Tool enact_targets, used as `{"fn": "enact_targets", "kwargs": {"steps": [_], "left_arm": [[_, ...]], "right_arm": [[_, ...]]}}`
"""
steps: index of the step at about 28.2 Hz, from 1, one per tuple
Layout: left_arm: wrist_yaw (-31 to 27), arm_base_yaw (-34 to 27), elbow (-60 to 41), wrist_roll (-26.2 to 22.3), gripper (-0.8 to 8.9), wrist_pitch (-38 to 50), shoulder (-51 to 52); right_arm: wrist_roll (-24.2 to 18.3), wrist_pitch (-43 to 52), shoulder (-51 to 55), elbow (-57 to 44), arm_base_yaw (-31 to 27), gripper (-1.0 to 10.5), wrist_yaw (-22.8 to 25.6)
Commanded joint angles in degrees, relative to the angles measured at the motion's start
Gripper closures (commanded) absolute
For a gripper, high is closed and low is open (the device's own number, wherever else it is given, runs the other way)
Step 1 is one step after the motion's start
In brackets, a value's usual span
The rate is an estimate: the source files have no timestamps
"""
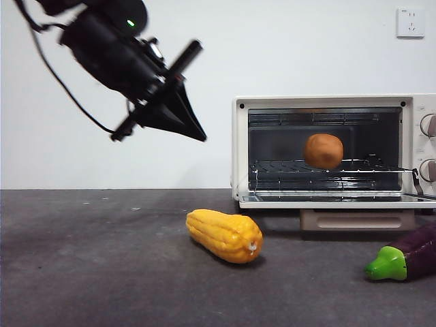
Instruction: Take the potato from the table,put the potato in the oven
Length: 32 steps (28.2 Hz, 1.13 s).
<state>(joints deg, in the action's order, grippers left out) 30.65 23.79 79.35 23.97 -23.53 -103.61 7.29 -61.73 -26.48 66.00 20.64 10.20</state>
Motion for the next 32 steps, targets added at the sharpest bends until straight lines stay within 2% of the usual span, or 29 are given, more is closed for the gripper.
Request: {"fn": "enact_targets", "kwargs": {"steps": [1, 4, 8, 14, 18, 25, 32], "left_arm": [[-1.44, 0.15, 5.95, -2.73, 8.19, -3.76, -5.49], [-2.32, 0.13, 11.69, -3.65, 8.19, -8.90, -10.84], [-2.14, 0.15, 15.67, -4.74, 8.19, -10.82, -15.76], [-1.42, 1.20, 15.91, -5.03, 8.19, -10.95, -19.69], [3.08, 1.73, 15.91, -4.94, 8.19, -9.33, -21.88], [3.23, 2.16, 15.91, -4.48, 8.19, -7.87, -23.23], [5.79, 2.14, 15.91, -3.50, 8.19, -6.56, -24.81]], "right_arm": [[0.00, 0.28, 0.13, 0.00, 0.02, 9.5, -0.15], [0.00, 0.04, 0.13, 0.00, 0.02, 9.5, 0.07], [-0.02, -0.46, 0.13, -0.02, 0.02, 9.5, 0.70], [-0.46, -0.42, 0.13, -0.02, 0.02, 9.5, 1.95], [-1.16, -0.46, 0.11, -0.07, 0.02, 9.5, 2.32], [-1.57, -0.70, 0.02, -0.09, 0.02, 9.5, 2.47], [-1.55, -2.86, 0.02, -0.28, 0.02, 9.5, 3.76]]}}
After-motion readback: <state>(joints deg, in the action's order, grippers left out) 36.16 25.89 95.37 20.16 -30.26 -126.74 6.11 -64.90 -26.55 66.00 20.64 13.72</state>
